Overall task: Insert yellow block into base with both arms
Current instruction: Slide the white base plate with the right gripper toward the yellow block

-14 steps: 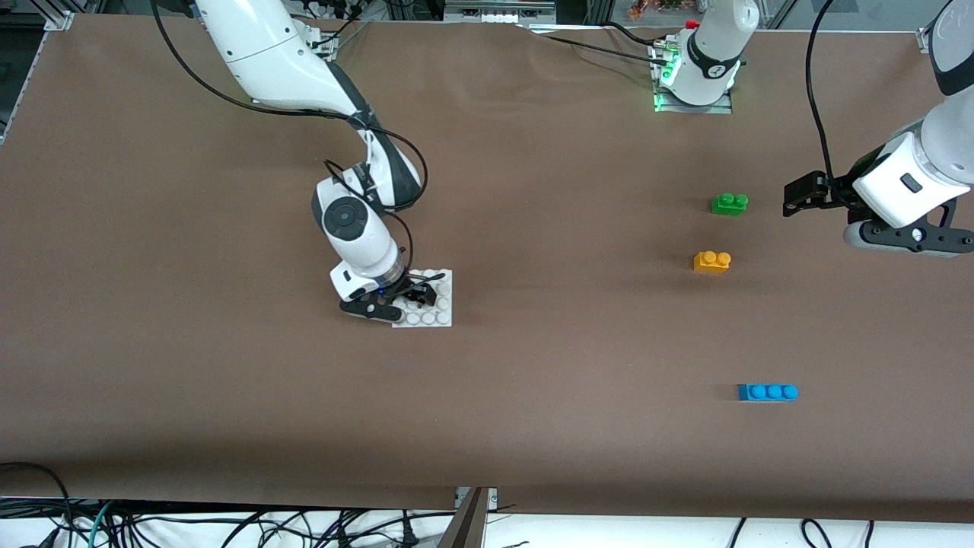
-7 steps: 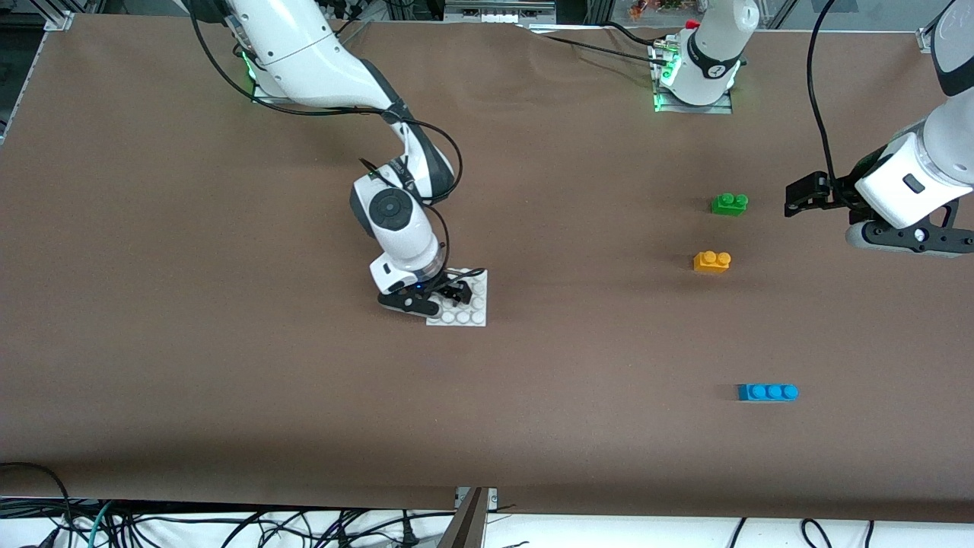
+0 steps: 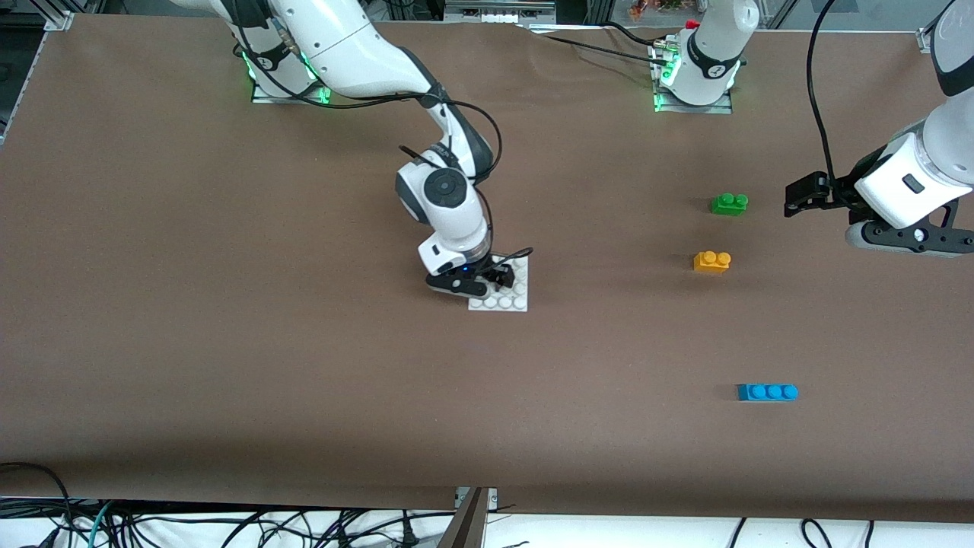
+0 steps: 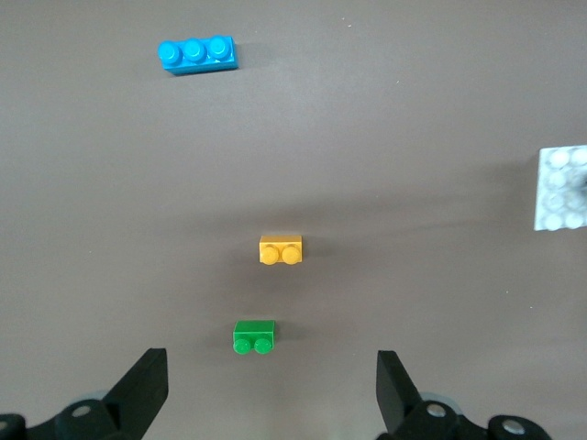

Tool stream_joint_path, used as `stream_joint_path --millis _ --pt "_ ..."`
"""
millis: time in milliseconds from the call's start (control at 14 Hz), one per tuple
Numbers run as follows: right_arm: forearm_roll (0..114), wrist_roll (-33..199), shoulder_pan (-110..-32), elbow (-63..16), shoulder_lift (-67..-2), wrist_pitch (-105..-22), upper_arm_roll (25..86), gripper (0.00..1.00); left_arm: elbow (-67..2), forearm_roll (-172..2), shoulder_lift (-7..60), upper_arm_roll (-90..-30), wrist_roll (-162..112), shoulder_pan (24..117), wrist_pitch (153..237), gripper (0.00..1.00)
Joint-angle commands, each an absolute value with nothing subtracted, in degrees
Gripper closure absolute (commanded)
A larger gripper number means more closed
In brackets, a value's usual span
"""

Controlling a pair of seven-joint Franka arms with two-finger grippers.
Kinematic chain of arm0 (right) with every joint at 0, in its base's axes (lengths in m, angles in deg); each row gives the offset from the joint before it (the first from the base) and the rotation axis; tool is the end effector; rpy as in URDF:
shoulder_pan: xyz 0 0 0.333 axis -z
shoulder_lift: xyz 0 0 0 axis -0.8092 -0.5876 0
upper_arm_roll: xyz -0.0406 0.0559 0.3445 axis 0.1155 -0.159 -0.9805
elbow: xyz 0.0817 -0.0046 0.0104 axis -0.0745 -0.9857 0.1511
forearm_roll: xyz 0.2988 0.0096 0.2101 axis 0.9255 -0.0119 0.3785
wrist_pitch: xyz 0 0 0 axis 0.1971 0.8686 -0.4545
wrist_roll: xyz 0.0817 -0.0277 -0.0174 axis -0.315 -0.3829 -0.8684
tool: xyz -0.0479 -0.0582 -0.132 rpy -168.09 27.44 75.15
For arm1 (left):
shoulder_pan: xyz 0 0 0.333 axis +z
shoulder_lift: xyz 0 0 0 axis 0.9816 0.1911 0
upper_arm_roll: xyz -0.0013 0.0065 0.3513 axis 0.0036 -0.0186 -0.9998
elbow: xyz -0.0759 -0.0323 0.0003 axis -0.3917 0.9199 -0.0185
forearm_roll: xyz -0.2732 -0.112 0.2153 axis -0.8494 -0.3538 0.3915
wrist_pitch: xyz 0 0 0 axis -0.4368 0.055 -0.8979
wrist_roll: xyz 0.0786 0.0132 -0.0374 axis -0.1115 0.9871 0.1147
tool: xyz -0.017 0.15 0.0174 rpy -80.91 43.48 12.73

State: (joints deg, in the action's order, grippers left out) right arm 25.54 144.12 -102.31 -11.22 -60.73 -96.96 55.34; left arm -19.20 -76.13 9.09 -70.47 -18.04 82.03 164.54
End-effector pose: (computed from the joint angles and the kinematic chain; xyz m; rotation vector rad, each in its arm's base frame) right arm 0.5382 0.5233 0.1782 -2.9266 0.3840 -0.2358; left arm 0.5571 -0.0382 0.5627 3.1195 -0.1336 -0.2101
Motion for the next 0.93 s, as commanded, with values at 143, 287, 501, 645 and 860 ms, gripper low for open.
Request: stream_joint_path --millis 143,287,501,645,860 --pt "25.73 147.79 -106.92 -5.89 -65.04 -95.92 57.54 0.27 -17.29 -77.18 9.96 -70.40 -17.72 82.32 163.24 0.00" --pt "25.64 147.89 -107.10 -5.89 -64.69 -95.66 57.63 0.26 -17.29 -77.18 9.88 -70.40 -17.64 82.32 163.24 0.00" --pt "25.82 147.27 -106.58 -0.12 -64.51 -86.99 59.21 0.20 -17.29 -77.18 9.87 -70.40 -17.64 82.32 163.33 0.00" --pt "25.82 147.01 -105.44 4.37 -64.33 -79.26 59.04 0.05 -17.29 -77.18 9.87 -70.40 -17.64 82.32 163.33 0.00" --pt "25.99 145.96 -102.54 9.30 -61.09 -68.01 58.60 0.01 -17.29 -77.18 9.88 -70.40 -17.55 82.32 163.24 0.00"
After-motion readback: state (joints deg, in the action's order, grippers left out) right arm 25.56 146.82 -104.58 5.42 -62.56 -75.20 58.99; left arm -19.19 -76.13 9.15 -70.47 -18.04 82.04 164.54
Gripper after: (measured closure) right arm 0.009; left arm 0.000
